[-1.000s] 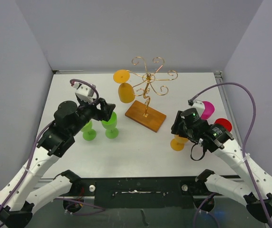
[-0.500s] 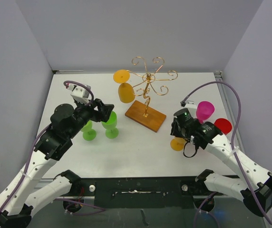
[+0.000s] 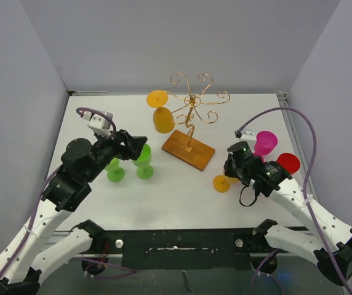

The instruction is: Place the wine glass upside down on the wine glass rack

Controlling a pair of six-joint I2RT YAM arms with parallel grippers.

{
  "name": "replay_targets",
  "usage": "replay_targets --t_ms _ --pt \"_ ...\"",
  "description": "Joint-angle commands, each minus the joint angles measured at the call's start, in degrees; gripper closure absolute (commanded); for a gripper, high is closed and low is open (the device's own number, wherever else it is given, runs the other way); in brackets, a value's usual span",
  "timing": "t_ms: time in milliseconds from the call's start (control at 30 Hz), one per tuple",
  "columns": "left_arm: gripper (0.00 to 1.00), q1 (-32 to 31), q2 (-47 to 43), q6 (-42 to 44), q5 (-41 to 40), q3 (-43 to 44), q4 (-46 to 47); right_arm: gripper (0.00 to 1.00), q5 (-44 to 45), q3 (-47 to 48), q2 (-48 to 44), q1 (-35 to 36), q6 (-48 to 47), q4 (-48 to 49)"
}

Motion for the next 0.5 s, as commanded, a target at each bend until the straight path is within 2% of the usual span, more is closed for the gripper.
replay_targets --t_ms 0,233,467 --pt "0.27 0.05 -2.21 -2.18 2.66 -1.34 6.08 1.00 -3.56 0.01 -3.83 -0.40 -3.33 6.22" --pt "0.27 0.01 -3.46 -4.73 2.74 -3.37 9.83 1.00 -18.71 1.47 -7.55 -0.39 -7.93 13.50" --pt "0.27 0.05 -5.53 -6.40 -1.50 -5.42 12.93 1.00 -34.22 2.37 -10.45 -0.30 -10.97 23.79"
